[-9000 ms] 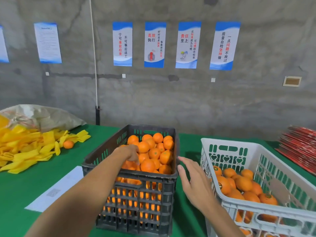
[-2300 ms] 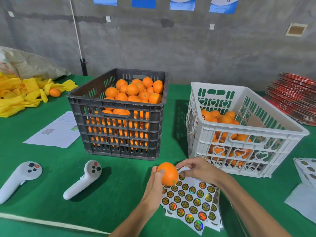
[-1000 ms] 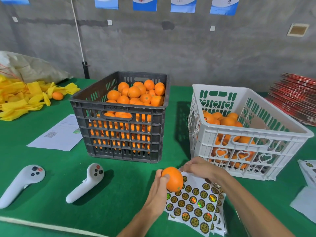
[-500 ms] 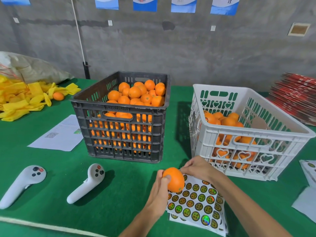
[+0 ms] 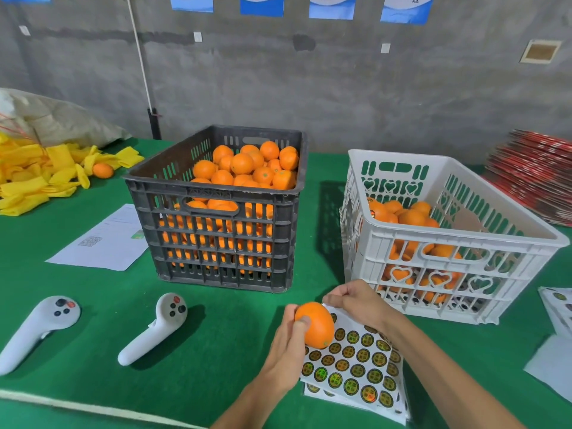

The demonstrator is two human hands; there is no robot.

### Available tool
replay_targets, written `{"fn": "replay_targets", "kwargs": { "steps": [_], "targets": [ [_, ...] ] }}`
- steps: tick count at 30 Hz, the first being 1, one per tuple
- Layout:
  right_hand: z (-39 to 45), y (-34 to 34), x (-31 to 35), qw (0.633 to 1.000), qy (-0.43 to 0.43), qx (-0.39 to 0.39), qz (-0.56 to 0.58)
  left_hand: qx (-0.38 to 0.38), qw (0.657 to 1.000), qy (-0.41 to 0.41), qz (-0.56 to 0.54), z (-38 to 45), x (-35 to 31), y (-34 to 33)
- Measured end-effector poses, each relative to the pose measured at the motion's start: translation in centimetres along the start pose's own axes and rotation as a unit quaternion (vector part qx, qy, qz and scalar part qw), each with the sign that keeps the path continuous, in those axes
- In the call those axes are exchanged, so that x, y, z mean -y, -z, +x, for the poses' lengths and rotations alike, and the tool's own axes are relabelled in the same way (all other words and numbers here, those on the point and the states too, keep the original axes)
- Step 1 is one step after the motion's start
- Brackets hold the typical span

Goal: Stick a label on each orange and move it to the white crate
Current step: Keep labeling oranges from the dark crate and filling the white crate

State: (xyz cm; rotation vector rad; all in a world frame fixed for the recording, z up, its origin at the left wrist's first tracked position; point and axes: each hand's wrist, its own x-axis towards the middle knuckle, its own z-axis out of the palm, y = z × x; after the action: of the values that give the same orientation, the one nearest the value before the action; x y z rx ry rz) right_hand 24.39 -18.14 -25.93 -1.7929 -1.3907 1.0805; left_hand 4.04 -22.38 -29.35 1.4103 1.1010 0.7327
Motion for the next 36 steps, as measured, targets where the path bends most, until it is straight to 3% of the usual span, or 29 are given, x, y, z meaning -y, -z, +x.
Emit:
{"fn": "replay_targets", "kwargs": {
  "steps": [6, 12, 14, 17, 23, 28, 33, 36],
  "targets": [
    [-0.8, 0.0, 0.2, 0.999, 0.034, -0.005, -0.036, 0.009, 1.0, -0.001, -0.001, -0.1, 0.0, 0.0],
    [-2.3, -1.0, 1.7, 0.981, 0.151, -0.11, -0.06, -0.032, 0.996, 0.029, -0.073, 0.3, -0.3, -0.1],
    [-3.1, -1.6, 2.1, 0.974, 0.193, -0.104, -0.053, -0.057, 0.987, 0.063, -0.138, 1.0, -0.3, -0.1],
    [-4.2, -2.6, 2.5, 0.974, 0.211, -0.069, -0.041, -0.085, 0.969, 0.049, -0.226, 1.7, -0.4, 0.2],
    [-6.5, -4.0, 2.2, 0.967, 0.239, -0.08, -0.031, -0.084, 0.961, 0.016, -0.264, 2.1, 0.2, 0.4],
    [-7.9, -3.9, 3.8, 0.951, 0.246, -0.094, -0.162, -0.086, 0.955, -0.016, -0.285, 2.2, -1.7, 0.1],
    [-8.3, 0.4, 8.0, 0.923, 0.298, -0.202, -0.14, -0.025, 0.972, -0.101, -0.21, 2.8, -8.8, 0.4],
    [-8.8, 4.3, 10.6, 0.874, 0.343, -0.308, -0.154, -0.025, 0.975, -0.207, -0.082, 3.2, -14.1, 0.9]
  ]
}}
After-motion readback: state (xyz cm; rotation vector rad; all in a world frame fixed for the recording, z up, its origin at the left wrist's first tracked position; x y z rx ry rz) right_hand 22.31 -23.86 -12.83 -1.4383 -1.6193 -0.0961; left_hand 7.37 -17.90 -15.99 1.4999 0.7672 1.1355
